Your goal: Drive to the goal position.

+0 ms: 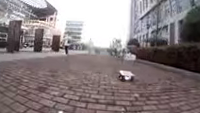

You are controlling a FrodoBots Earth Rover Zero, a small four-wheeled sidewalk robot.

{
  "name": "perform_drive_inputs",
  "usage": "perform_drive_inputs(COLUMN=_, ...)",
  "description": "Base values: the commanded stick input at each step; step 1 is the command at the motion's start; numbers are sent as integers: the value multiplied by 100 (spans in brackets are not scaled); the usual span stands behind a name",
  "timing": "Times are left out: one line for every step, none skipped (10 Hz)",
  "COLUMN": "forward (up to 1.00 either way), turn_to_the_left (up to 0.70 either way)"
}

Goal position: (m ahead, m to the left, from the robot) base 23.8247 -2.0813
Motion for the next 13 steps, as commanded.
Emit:
perform_drive_inputs(forward=70, turn_to_the_left=-14)
perform_drive_inputs(forward=70, turn_to_the_left=-14)
perform_drive_inputs(forward=70, turn_to_the_left=-14)
perform_drive_inputs(forward=70, turn_to_the_left=-14)
perform_drive_inputs(forward=70, turn_to_the_left=-14)
perform_drive_inputs(forward=70, turn_to_the_left=-14)
perform_drive_inputs(forward=70, turn_to_the_left=-14)
perform_drive_inputs(forward=70, turn_to_the_left=-14)
perform_drive_inputs(forward=70, turn_to_the_left=-14)
perform_drive_inputs(forward=70, turn_to_the_left=-14)
perform_drive_inputs(forward=70, turn_to_the_left=-14)
perform_drive_inputs(forward=70, turn_to_the_left=-14)
perform_drive_inputs(forward=70, turn_to_the_left=-14)
